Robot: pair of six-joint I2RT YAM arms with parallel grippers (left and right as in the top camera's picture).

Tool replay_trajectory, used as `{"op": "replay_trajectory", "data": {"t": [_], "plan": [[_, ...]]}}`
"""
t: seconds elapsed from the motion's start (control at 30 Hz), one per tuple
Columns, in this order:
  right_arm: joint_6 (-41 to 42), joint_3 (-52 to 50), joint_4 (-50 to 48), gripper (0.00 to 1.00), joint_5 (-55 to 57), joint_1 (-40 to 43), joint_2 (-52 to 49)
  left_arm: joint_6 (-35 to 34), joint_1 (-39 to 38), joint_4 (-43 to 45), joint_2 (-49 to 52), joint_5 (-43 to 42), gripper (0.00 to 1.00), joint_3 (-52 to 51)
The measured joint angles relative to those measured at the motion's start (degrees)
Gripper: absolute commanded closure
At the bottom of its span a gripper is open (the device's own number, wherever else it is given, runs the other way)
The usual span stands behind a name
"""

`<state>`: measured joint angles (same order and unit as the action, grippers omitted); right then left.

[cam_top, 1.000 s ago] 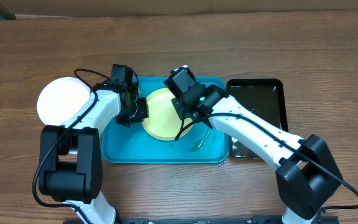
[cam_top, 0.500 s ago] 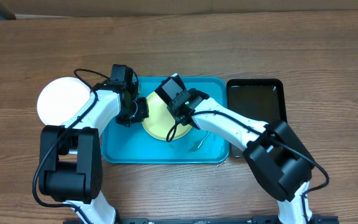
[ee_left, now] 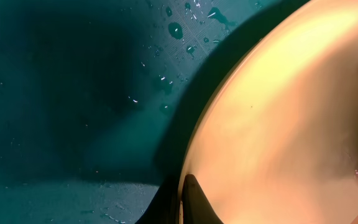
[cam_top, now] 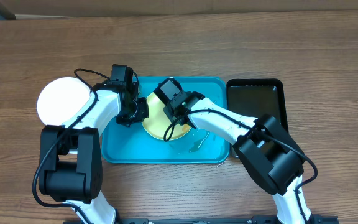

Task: Clean dirty plates on tray and stack at the side
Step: 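Carry the sponge left onto the yellow plate with the right gripper, then scrub the yellow plate with the sponge in the right gripper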

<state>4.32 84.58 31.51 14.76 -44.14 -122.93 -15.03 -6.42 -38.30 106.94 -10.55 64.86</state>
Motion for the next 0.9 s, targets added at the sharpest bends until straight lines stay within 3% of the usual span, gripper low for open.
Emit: {"op": "replay_trajectory", "data": {"t": [0.2, 0.4, 0.67, 0.9], "plan": [[0.09, 0.94, -0.39, 0.83, -4.59, 1.11, -0.63, 0.00, 0.02, 0.00, 0.00, 0.02, 0.96, -0.02], [0.04, 1.60, 0.35, 0.90, -12.37, 2.82, -0.68, 0.00, 0.02, 0.00, 0.00, 0.02, 0.96, -0.02], [-1.70, 4.55, 9.35, 0.96, -28.55, 4.37, -0.42, 0.00, 0.02, -0.02, 0.00, 0.00, 0.96, -0.02], [-3.32, 8.22, 14.14, 0.96, -33.79, 7.52, 6.16, 0.00, 0.02, -0.02, 0.00, 0.00, 0.96, -0.02]]}}
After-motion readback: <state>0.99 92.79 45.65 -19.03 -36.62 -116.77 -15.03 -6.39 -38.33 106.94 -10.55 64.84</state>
